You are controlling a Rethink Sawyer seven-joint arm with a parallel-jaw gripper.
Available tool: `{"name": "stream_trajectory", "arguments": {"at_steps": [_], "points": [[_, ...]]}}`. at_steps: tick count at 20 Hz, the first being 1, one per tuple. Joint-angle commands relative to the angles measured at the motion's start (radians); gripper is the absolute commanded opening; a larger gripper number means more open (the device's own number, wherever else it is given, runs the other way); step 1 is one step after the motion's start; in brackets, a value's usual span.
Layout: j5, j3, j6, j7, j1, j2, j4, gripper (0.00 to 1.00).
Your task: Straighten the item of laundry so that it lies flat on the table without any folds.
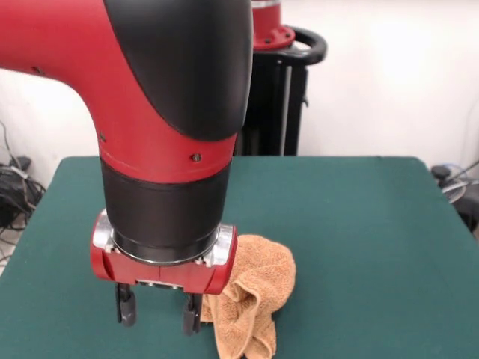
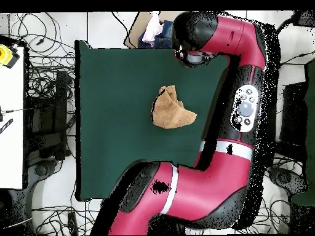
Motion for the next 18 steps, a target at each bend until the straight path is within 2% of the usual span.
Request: {"name": "stream_trajectory", "arguments": {"at_steps": [1,10,14,18], "points": [[0.032,0.044,-0.134,0.021,0.008,-0.100,0.270,1.00],[0.036,0.042,-0.193,0.020,-0.007,-0.151,0.378,1.00],[0.027,0.025,-0.239,0.050,-0.003,-0.196,0.466,1.00],[0.038,0.014,-0.185,0.078,0.001,-0.228,0.516,1.00]]}}
